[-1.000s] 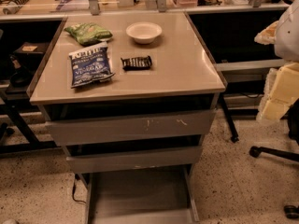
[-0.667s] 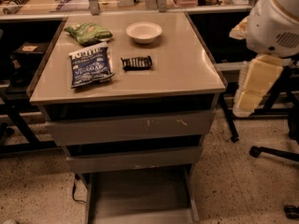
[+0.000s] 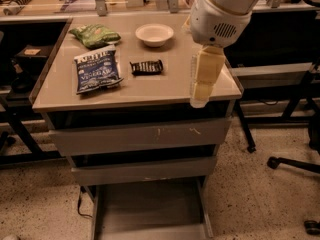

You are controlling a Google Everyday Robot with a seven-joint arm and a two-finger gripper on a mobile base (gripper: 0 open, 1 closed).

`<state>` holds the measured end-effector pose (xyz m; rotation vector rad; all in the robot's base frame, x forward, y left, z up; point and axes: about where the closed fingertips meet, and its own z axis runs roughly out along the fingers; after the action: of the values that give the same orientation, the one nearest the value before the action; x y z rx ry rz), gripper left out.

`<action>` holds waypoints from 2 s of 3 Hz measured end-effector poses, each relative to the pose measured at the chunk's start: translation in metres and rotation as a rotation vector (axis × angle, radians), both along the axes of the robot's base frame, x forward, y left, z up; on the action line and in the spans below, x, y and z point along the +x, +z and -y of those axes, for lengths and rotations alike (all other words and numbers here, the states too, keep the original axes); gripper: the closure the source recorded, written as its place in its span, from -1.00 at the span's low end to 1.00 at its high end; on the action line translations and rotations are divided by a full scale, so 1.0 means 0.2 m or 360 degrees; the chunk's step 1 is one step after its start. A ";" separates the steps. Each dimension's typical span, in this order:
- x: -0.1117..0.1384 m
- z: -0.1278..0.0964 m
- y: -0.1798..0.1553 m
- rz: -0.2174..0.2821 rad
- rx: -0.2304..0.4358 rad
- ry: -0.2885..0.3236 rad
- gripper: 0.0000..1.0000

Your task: Place blue chip bag into bottom drawer

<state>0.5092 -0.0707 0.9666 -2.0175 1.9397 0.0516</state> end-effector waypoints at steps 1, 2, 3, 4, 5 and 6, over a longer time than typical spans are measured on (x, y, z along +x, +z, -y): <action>0.02 -0.02 0.01 0.0009 0.0014 0.0003 -1.00; 0.14 -0.10 0.11 0.0099 0.0044 0.0027 -1.00; 0.24 -0.22 0.18 0.0145 0.0051 0.0084 -1.00; 0.28 -0.34 0.20 0.0102 0.0077 0.0146 -1.00; 0.28 -0.35 0.21 0.0105 0.0080 0.0151 -1.00; 0.35 -0.45 0.15 0.0112 0.0122 0.0203 -1.00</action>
Offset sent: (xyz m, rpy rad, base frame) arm 0.0567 0.0435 0.0503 0.0527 -0.1330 0.0430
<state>0.5793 0.0194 0.9956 -2.0614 1.7388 0.0831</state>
